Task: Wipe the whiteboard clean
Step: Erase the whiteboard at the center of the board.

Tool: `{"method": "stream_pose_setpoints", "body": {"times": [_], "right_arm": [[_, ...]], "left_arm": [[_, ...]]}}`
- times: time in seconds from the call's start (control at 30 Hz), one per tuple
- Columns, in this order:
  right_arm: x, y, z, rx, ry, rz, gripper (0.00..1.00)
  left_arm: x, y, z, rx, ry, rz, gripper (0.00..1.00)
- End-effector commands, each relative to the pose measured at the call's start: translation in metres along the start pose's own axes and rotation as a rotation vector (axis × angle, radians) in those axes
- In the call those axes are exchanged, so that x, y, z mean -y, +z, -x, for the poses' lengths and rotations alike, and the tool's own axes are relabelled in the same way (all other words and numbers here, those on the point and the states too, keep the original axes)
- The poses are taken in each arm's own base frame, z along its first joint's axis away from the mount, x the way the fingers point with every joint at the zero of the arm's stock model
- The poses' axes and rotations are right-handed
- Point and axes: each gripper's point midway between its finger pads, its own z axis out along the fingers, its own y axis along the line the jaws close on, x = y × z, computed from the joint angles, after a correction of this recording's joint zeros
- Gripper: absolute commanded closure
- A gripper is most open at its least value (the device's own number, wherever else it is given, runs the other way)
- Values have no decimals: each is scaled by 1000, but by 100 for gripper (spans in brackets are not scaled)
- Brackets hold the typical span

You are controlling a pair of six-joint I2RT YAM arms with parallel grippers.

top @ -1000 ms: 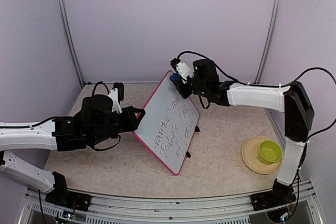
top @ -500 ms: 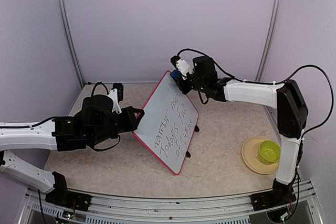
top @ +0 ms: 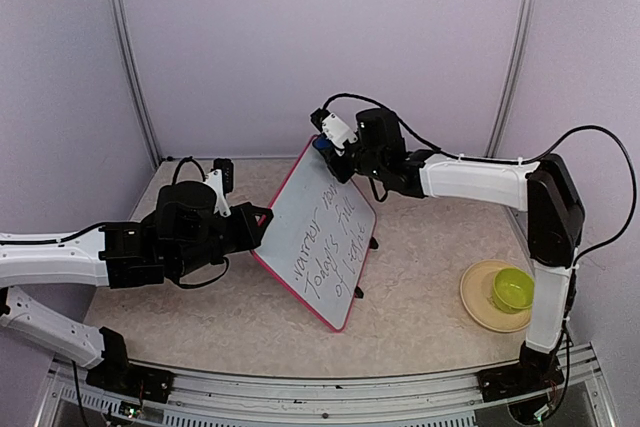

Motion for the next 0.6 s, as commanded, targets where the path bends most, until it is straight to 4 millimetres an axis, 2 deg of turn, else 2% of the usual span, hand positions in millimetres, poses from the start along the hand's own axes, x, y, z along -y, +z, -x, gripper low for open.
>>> {"method": "stream_pose_setpoints", "body": {"times": [0.0, 0.37, 0.57], "right_arm": [[-50, 2, -7, -25, -60, 105, 100], [-104, -28, -19, -35, -80, 152, 100], [-129, -53, -9, -2, -61, 191, 100]], "left_arm": [[35, -12, -10, -82, 41, -150, 100], [34, -14, -7, -70, 36, -150, 100], [34, -15, -7, -68, 34, -151, 100]]}}
